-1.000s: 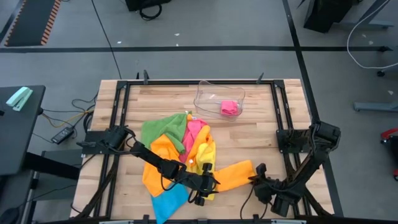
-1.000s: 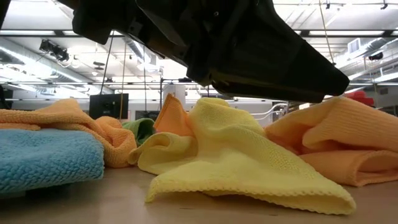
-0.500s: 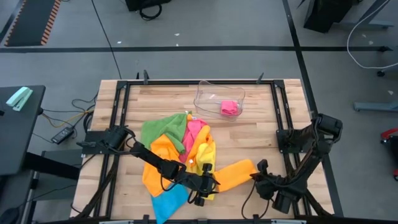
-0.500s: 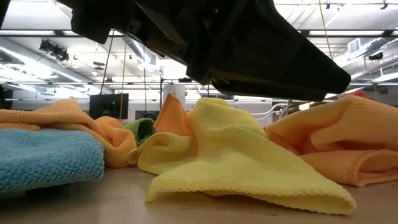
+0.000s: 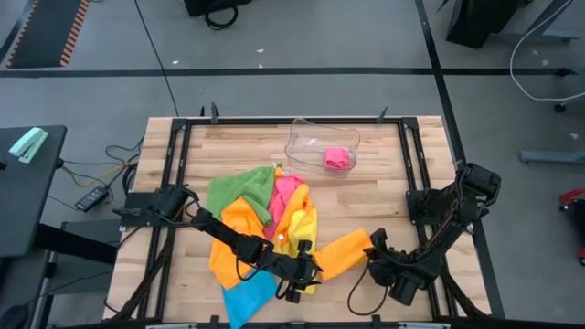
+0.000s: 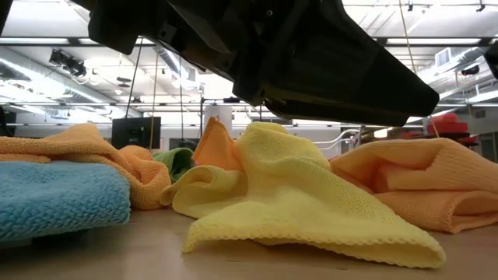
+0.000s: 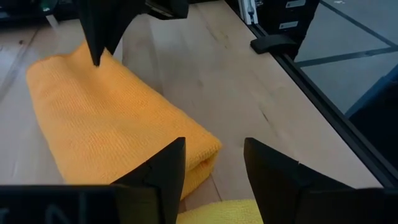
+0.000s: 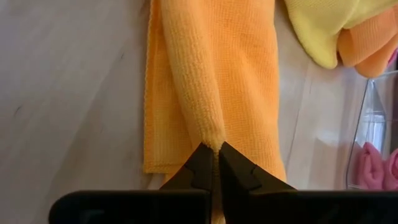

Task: Fold microfiber towels
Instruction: Fold the right orange microfiber cloth

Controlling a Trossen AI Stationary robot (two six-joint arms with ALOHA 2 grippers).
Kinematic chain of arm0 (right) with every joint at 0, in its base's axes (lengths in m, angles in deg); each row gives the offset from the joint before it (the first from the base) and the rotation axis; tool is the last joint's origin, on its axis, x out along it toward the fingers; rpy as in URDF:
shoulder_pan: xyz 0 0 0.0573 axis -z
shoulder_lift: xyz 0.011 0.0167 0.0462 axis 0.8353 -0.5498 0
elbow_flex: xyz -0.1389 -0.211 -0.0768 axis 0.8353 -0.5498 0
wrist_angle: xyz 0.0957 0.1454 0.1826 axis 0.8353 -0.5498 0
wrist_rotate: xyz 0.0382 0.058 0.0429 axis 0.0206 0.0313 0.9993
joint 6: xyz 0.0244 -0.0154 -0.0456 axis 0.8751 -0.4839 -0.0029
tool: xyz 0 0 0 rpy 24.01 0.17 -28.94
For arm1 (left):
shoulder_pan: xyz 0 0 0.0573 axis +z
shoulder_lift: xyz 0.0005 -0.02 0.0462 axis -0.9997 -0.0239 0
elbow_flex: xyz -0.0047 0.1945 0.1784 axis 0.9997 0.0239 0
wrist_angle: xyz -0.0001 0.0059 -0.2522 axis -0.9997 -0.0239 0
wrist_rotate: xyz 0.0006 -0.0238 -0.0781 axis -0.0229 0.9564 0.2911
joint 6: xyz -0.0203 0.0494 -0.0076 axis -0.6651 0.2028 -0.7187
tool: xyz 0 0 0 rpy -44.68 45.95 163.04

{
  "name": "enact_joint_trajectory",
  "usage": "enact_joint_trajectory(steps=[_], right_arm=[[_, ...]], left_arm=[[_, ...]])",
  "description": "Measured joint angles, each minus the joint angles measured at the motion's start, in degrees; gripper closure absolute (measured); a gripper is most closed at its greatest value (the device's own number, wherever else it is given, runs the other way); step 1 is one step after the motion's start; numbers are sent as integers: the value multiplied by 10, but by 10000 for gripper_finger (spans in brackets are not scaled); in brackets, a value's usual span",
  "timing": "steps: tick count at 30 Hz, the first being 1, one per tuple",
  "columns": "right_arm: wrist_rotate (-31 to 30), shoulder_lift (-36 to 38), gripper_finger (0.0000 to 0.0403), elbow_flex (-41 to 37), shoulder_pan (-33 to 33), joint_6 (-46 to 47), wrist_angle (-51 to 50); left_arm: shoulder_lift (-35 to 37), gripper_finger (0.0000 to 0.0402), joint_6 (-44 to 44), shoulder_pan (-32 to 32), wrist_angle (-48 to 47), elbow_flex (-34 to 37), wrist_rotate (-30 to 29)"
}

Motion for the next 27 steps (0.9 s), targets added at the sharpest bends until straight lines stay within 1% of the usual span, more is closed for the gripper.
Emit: enact_joint_trajectory(steps=[6,10,12,15,19,21,25,27], right_arm=[[15,0,380,-1,0,-2,1],[24,0,350,-1,1,-8,0],[29,0,329,-1,3,1,0],[48,0,297,6,8,23,-12],[64,1,265,31,12,49,-43],[77,1,255,45,11,60,-55],[122,2,247,70,10,81,-98],[128,2,247,82,8,97,-110]], left_arm=[[0,219,3,0,20,0,0],[0,220,11,4,67,0,-7],[1,224,9,6,65,0,-36],[-11,229,-19,12,59,-1,-77],[-31,228,-43,23,57,0,-78],[-36,226,-55,25,54,0,-79],[-42,226,-62,24,44,0,-78],[-42,228,-62,23,45,0,-78]])
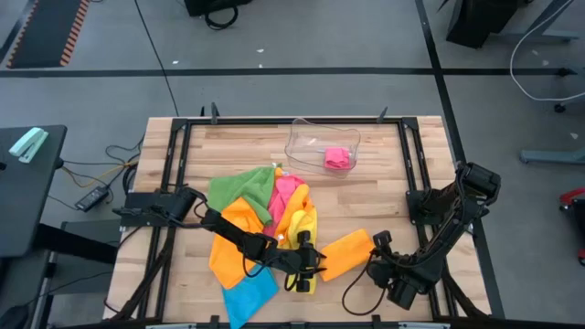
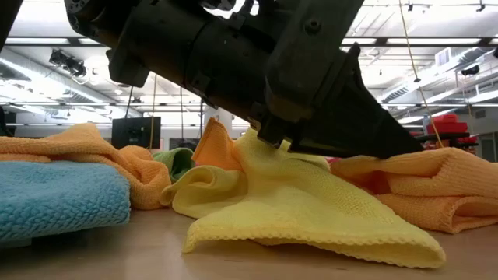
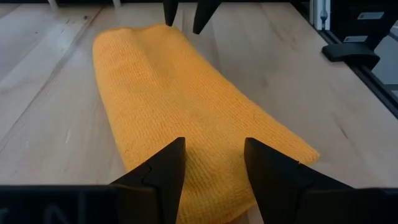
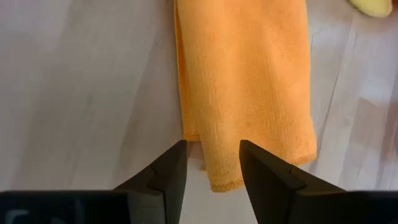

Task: Fold microfiber towels
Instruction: Fold the right orange microfiber cloth

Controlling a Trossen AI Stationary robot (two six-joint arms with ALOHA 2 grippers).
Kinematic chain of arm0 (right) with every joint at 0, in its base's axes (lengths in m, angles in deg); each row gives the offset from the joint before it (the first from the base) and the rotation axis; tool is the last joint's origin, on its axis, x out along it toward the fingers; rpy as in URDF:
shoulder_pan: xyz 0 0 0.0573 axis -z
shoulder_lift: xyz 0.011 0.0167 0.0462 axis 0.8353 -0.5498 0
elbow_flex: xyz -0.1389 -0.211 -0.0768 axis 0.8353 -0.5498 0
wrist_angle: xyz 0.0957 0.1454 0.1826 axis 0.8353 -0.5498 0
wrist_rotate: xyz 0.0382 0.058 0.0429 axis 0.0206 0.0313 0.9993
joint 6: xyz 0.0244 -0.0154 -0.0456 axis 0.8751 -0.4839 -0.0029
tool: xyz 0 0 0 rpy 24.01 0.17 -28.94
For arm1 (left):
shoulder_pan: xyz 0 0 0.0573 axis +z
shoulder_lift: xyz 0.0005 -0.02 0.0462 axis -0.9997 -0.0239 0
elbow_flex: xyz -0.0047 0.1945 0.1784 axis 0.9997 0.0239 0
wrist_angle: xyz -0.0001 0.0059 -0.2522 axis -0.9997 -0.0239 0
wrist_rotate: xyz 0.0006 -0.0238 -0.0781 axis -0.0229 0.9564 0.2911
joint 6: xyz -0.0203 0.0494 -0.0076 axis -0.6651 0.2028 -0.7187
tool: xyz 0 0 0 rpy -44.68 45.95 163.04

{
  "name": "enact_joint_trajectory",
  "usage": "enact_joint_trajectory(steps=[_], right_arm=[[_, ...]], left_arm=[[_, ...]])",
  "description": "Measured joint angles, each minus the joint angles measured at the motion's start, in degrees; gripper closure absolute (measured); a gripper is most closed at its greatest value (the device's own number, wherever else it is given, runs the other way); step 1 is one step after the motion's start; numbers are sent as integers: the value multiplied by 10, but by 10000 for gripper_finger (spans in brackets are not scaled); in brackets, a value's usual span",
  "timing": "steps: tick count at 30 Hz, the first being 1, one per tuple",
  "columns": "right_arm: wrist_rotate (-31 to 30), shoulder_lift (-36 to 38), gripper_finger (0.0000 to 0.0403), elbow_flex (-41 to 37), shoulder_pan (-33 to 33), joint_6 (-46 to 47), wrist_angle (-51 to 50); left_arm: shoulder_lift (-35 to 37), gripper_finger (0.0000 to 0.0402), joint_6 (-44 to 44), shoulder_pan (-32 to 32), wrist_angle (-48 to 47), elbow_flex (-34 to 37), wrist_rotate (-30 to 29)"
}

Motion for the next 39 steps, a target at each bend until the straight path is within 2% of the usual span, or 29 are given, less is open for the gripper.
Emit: enact_joint_trajectory(steps=[3,8,13,17,21,26,33,37,39], right_arm=[[-28,0,246,5,-6,17,13],[-148,0,247,-27,-23,23,120],[-136,0,262,-72,-4,-23,265],[-123,28,273,-98,14,-71,330],[-84,84,280,-142,36,-148,440],[14,145,282,-230,89,-233,623],[122,168,276,-320,153,-248,784],[212,169,267,-381,179,-268,932],[215,173,262,-403,185,-271,974]], left_arm=[[0,229,0,-1,0,0,0],[0,224,0,-1,-1,0,11],[0,220,-19,-1,-5,0,46],[0,222,-33,-1,-35,0,48],[0,226,-35,-1,-57,0,48],[0,227,-35,0,-57,0,48],[0,228,-35,-1,-56,0,48],[0,229,-35,-1,-56,0,48],[0,230,-35,-1,-56,0,48]])
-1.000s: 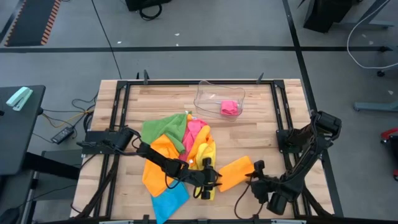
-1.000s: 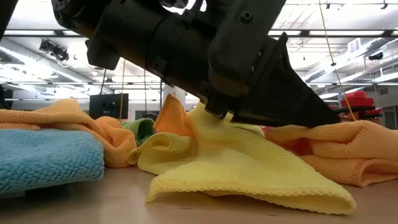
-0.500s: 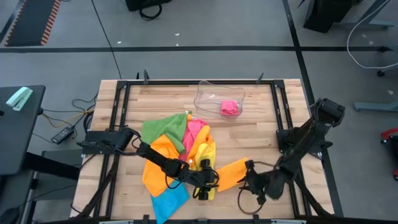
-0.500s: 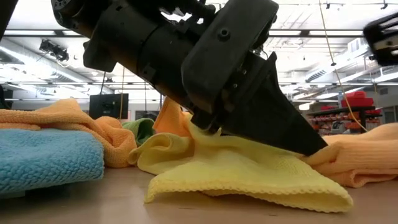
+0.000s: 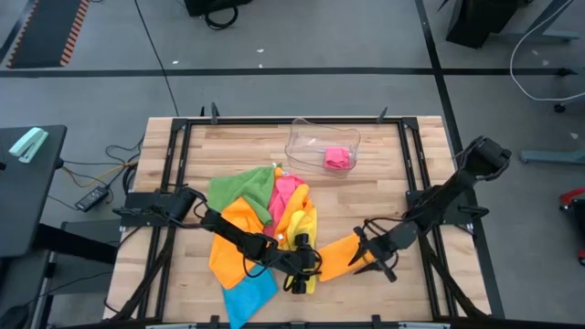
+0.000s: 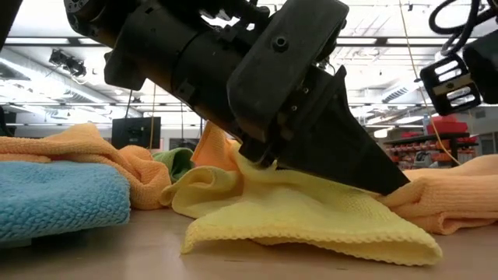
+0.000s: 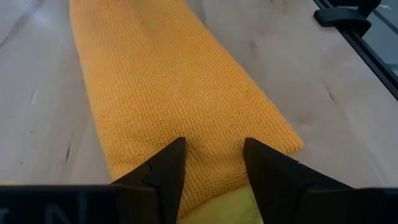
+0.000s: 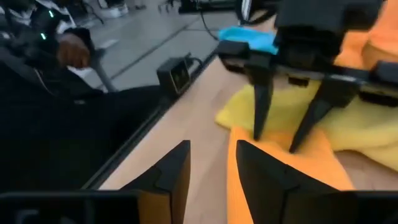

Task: Fold microfiber towels
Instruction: Fold the right orange microfiber cloth

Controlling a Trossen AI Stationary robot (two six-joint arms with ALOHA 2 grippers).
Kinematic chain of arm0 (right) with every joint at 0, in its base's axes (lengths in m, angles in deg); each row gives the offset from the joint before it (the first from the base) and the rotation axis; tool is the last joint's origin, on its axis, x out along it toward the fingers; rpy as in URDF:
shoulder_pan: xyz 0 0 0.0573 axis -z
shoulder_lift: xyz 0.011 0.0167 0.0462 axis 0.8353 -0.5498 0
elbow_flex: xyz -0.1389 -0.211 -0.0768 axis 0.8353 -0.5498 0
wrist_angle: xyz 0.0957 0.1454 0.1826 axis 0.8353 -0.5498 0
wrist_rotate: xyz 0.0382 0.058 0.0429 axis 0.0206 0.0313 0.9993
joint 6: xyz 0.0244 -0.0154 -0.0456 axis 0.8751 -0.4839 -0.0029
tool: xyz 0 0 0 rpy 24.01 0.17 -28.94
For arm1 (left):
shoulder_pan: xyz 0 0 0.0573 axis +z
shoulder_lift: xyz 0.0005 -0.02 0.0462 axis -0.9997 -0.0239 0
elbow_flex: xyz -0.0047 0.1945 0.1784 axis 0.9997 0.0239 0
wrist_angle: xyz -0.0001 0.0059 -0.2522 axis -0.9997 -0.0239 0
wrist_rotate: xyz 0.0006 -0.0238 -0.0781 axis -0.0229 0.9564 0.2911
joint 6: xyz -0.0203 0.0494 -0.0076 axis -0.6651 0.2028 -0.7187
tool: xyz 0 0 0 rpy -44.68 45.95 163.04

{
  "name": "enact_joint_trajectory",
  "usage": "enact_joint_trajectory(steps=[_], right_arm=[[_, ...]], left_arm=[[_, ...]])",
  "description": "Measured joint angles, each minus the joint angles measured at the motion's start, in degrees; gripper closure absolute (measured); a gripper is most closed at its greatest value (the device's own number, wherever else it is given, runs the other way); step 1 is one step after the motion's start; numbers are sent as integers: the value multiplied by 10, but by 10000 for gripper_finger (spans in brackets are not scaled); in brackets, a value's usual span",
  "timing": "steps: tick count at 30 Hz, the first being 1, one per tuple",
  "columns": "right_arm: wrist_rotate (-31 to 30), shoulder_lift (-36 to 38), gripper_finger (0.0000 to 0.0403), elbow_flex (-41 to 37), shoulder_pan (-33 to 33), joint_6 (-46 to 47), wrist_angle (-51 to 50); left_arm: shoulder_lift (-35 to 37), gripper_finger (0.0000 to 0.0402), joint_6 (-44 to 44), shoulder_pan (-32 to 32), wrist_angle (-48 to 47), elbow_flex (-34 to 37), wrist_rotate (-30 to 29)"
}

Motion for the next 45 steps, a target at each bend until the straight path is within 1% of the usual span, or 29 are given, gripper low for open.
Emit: enact_joint_trajectory(steps=[4,6,11,15,18,21,25,27,31,36,40,45], right_arm=[[-62,0,256,-19,5,-4,-44],[-87,-9,256,-25,5,-1,-45],[-94,-48,256,-27,5,26,-43],[-94,-97,256,-26,5,70,-57],[-101,-132,256,-24,5,99,-41],[-104,-142,256,-23,5,113,-40],[-96,-106,256,-23,5,83,-64],[-109,-78,256,-24,5,61,-79],[-126,-21,256,-18,5,27,-64],[-140,30,256,-19,3,18,-78],[-143,42,256,-19,0,22,-92],[-147,31,256,-19,-8,28,-93]], left_arm=[[0,229,-10,0,0,0,0],[0,228,-11,0,0,0,0],[0,229,-14,0,0,0,0],[0,227,-25,0,0,0,0],[0,224,-25,0,0,0,0],[0,224,-25,-1,-1,0,0],[0,227,-25,-1,-1,0,0],[0,227,-24,-1,-1,0,0],[0,229,-24,-3,-5,0,0],[0,228,-23,-4,-13,0,0],[0,230,-23,-4,-15,0,0],[0,228,-23,-3,-16,0,0]])
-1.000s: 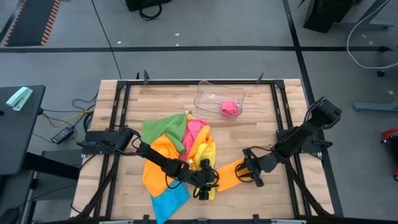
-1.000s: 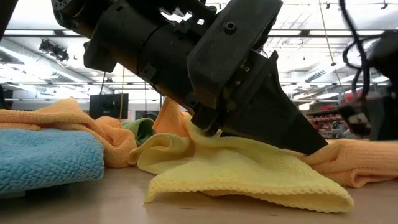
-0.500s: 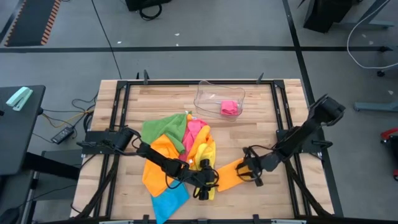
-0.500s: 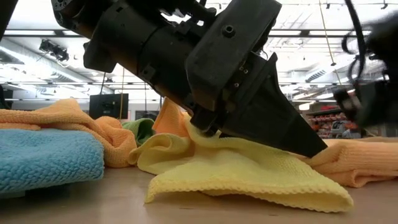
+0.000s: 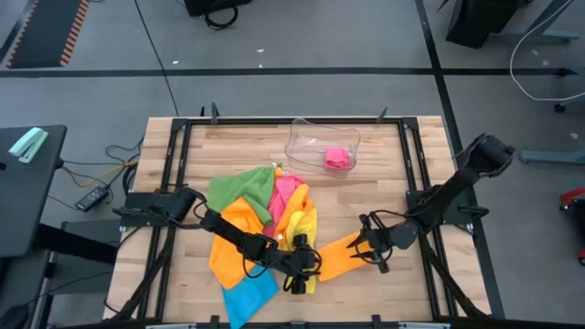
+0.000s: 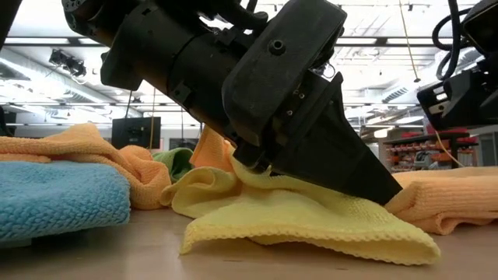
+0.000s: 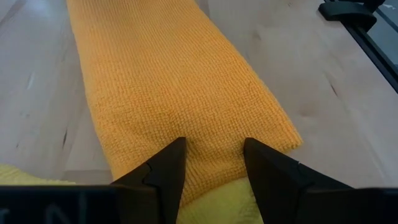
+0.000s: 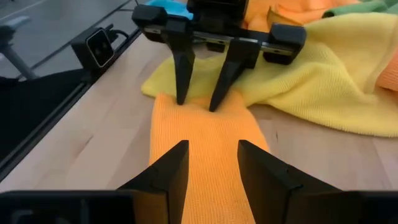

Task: Fold microfiber towels
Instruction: Fold the right orange microfiber cloth

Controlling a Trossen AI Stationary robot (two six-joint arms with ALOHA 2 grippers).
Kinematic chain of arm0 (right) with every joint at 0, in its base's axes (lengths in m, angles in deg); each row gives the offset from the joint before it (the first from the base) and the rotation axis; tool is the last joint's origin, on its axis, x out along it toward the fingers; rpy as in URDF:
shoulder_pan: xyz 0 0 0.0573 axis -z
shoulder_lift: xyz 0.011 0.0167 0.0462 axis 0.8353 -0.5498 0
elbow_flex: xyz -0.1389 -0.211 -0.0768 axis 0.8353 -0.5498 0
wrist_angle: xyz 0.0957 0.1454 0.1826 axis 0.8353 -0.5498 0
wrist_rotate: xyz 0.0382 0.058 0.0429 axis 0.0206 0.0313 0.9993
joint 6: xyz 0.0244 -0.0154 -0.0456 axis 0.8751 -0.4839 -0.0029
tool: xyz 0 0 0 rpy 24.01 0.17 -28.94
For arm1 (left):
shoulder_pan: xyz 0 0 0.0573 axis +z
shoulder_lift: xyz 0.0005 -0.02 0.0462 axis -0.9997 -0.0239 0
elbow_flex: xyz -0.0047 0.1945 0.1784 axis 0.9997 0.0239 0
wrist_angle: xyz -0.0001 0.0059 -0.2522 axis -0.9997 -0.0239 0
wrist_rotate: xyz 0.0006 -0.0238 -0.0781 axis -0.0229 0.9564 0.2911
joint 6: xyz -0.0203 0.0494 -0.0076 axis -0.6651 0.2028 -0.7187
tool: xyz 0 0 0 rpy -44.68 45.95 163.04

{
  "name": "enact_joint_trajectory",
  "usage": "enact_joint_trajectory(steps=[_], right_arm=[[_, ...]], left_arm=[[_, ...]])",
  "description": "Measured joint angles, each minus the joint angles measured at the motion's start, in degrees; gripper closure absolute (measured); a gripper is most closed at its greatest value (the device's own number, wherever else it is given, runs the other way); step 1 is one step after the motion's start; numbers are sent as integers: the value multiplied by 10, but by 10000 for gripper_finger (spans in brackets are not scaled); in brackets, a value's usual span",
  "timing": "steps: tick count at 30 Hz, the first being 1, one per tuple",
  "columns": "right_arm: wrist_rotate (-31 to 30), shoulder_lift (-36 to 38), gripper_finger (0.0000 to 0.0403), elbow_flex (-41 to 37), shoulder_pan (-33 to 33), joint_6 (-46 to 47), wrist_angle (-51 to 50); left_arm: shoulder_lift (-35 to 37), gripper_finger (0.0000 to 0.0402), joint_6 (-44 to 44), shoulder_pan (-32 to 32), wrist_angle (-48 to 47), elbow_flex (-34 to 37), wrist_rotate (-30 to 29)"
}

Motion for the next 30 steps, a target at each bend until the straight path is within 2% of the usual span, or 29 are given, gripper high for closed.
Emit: enact_joint_trajectory(steps=[4,12,16,23,30], right_arm=[[-25,-9,256,0,0,10,0],[-29,-13,256,13,-8,8,-9],[-44,-27,256,68,-33,-16,-69],[-111,-105,256,187,-56,-45,-200],[-112,-139,256,224,-51,-44,-257]], left_arm=[[0,231,0,0,0,0,0],[30,234,21,-11,-11,0,1],[38,235,33,-17,-19,0,-4],[39,235,35,-17,-15,0,-9],[39,235,29,-17,-16,0,-9]])
